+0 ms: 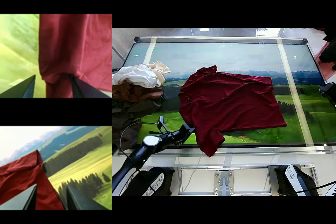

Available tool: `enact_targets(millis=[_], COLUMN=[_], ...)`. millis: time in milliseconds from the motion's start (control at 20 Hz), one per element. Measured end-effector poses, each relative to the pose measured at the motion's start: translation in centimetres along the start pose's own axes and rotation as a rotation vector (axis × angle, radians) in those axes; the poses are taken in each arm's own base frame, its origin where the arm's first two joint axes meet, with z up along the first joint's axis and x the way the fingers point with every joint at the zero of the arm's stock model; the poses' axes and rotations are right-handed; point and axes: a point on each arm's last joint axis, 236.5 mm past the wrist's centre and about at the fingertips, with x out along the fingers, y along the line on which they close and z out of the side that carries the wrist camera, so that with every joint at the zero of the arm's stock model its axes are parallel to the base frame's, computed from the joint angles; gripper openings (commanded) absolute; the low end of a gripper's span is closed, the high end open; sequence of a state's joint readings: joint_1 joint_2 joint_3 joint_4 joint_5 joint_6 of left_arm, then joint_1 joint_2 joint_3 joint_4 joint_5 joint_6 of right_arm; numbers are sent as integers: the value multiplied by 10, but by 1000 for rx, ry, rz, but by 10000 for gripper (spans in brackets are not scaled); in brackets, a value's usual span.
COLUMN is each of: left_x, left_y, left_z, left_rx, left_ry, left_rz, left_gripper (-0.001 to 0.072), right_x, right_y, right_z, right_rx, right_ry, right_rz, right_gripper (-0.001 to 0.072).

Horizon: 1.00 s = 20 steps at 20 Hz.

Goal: Fold the shirts.

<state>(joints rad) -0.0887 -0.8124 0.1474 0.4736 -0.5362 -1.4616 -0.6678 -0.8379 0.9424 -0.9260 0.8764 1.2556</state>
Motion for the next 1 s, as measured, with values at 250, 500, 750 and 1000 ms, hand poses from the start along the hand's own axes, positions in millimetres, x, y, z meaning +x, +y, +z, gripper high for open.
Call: enact_targets(millis=[250, 500, 750, 1000], left_x=[9, 19, 17, 12], left_y=[-3, -14, -47, -69], left_z=[4, 6, 29, 40], left_rx=[-70, -109, -46, 20], left_ry=[-12, -20, -81, -106], left_rz=[-27, -75, -152, -197], left_gripper=[108, 15, 16, 16], right_x=[0, 0, 13, 32], right_y=[1, 5, -19, -37], right_z=[-1, -15, -114, -219], right_rx=[2, -3, 38, 300], right_ry=[6, 61, 346, 568], right_rz=[6, 22, -8, -32], right_gripper=[452, 452, 452, 452])
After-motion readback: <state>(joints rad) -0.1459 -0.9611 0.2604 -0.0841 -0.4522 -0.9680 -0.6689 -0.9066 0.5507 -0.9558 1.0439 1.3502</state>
